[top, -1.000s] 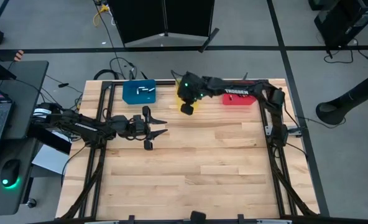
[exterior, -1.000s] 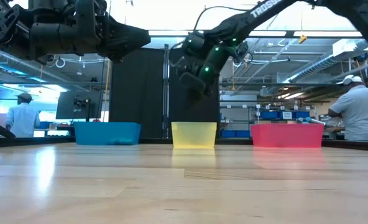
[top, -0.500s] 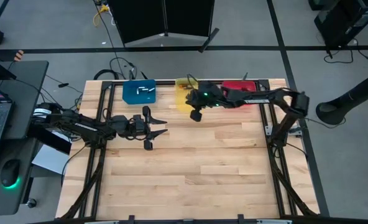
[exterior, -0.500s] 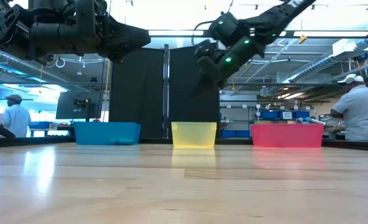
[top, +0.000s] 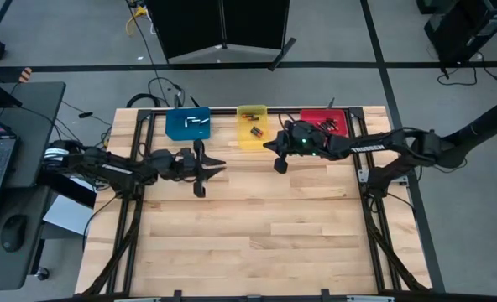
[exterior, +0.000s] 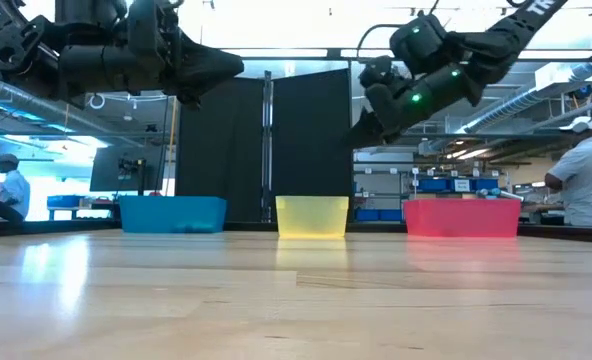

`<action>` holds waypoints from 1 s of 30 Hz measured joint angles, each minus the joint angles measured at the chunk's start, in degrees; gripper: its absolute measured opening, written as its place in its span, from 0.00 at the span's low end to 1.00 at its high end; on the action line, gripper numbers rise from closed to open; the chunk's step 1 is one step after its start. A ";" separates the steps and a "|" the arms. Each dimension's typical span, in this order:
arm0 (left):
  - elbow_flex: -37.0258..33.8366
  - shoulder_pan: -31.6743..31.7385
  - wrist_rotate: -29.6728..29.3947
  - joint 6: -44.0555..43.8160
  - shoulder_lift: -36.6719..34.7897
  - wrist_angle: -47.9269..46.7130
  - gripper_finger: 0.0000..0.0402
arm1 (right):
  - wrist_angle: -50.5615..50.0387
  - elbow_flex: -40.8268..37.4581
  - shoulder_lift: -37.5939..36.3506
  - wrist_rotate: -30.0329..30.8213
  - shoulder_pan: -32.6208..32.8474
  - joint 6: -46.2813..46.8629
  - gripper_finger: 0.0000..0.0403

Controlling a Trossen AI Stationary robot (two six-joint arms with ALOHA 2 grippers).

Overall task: Sort batteries
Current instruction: Return to Home Position

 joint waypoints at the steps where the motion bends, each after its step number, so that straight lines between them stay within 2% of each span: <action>1: 0.00 0.63 0.00 -0.16 0.00 0.12 0.20 | 0.83 -0.86 -0.71 0.00 0.01 0.00 0.01; 4: 0.00 2.18 0.03 -0.13 -0.02 0.29 0.07 | 2.57 -3.56 -2.78 0.00 0.00 0.02 0.01; 6: 0.00 2.93 0.05 0.27 -0.07 0.11 0.02 | 3.12 -5.16 -4.43 0.00 0.02 0.07 0.01; 12: -0.11 3.55 0.07 3.07 -2.74 -3.37 0.01 | 6.25 -11.01 -9.95 0.00 0.15 0.83 0.01; 19: -2.91 3.55 0.11 3.16 -12.21 -10.88 0.01 | 8.43 -16.71 -15.69 0.00 0.35 1.02 0.01; 30: -11.61 5.31 3.74 2.83 -23.60 -10.56 0.01 | 9.17 -21.33 -23.90 -0.02 0.44 0.84 0.02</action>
